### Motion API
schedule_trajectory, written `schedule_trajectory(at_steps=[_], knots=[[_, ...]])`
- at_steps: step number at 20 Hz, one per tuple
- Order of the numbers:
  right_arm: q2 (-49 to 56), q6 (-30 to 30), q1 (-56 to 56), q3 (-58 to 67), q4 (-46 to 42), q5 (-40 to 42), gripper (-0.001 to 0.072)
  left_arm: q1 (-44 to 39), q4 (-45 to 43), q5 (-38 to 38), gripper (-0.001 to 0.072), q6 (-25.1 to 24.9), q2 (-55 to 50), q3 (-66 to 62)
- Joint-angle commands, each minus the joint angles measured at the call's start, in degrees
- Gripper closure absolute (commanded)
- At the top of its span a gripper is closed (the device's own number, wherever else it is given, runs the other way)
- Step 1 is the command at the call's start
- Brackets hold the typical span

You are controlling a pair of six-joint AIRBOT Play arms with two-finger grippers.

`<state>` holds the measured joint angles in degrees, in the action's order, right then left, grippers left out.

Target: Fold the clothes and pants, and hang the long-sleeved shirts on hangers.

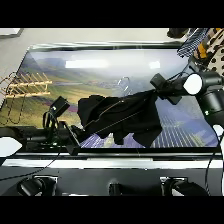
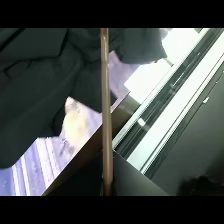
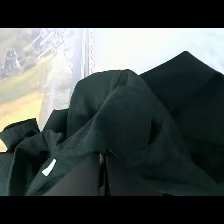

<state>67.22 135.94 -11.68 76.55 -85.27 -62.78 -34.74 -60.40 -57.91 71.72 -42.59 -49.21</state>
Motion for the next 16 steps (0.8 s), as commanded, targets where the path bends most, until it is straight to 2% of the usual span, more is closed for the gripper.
schedule_trajectory(at_steps=[1,3,6,9,12,16], knots=[[-0.8,-0.3,0.0,0.1,-0.1,0.1,0.0691,-0.3,1.4,1.9,0.0691,-1.3,-0.9,0.0],[-1.9,-1.7,0.0,0.3,2.8,0.8,0.0691,-0.4,1.6,2.7,0.0691,-1.5,-2.3,0.0],[-4.9,-1.9,-0.4,0.3,4.5,-0.1,0.0691,-1.9,5.0,6.4,0.0691,-5.8,-6.2,0.0],[-7.6,-2.0,-3.4,0.3,4.0,-0.8,0.0691,-3.2,5.2,12.3,0.0691,-5.8,-10.1,-0.2],[-9.0,-0.7,-7.0,0.3,1.9,-2.3,0.0691,-3.9,5.1,15.9,0.069,-6.0,-14.3,-2.9],[-10.9,2.5,-8.9,1.1,0.6,-2.3,0.0691,-4.4,5.2,16.2,0.069,-9.5,-19.1,-6.0]])
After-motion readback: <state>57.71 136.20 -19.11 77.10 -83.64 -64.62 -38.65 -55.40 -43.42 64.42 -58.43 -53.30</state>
